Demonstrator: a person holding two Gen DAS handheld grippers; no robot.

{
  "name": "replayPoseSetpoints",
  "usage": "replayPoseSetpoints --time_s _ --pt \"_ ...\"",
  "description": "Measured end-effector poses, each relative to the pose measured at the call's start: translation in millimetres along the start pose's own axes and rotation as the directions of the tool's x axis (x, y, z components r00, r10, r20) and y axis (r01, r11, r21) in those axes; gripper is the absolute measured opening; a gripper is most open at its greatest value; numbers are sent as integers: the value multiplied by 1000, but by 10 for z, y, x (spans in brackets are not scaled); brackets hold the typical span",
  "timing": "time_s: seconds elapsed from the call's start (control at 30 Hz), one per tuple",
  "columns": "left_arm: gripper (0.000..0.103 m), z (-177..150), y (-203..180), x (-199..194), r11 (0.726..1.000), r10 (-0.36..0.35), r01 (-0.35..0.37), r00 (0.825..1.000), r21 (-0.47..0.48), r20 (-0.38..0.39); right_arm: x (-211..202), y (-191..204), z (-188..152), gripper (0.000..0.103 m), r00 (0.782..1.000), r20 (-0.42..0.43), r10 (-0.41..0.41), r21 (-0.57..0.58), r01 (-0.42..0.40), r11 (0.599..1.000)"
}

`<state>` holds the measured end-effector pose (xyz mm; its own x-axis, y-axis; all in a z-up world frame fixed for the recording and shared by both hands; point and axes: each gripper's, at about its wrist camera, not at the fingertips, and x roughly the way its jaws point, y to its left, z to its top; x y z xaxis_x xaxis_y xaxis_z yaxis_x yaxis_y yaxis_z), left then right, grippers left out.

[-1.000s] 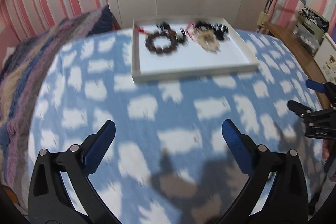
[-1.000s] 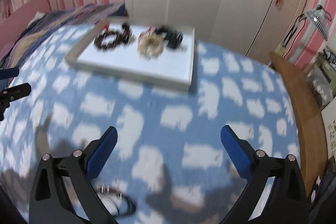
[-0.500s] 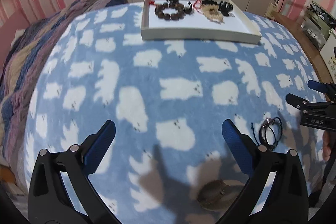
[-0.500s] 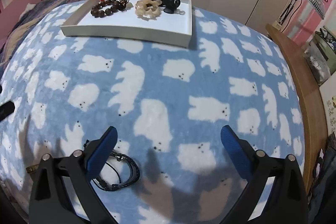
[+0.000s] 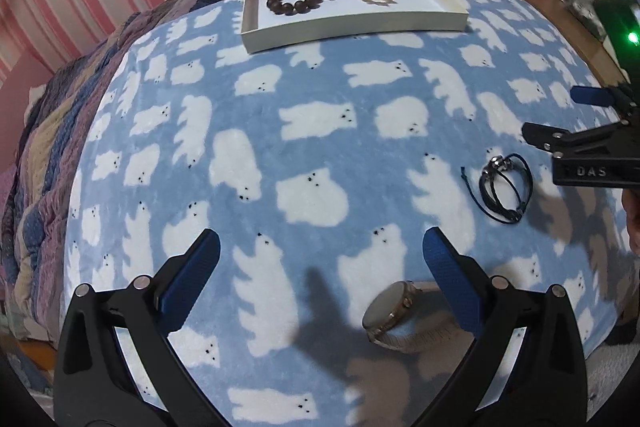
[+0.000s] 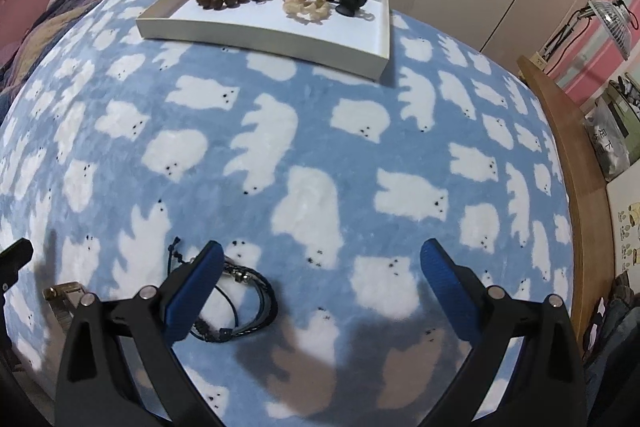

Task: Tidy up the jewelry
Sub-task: 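Move left tool to the white-strap watch while right tool approaches the black leather cord bracelet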

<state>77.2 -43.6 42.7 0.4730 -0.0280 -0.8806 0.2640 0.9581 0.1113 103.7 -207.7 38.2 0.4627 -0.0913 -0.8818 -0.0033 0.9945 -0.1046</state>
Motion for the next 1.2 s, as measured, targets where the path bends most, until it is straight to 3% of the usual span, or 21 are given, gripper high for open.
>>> replayPoseSetpoints --time_s 0.43,0.77,1.2 --pt "100 3 0 78 1000 -7 8 1000 11 -24 -16 74 0 99 999 -40 6 -60 -8 998" --pt "100 25 10 55 997 61 -61 998 44 -14 37 79 -8 99 998 -57 12 -64 -16 998" --pt "100 32 26 52 998 36 -34 999 54 -35 14 91 -31 99 996 -87 19 -88 -27 996"
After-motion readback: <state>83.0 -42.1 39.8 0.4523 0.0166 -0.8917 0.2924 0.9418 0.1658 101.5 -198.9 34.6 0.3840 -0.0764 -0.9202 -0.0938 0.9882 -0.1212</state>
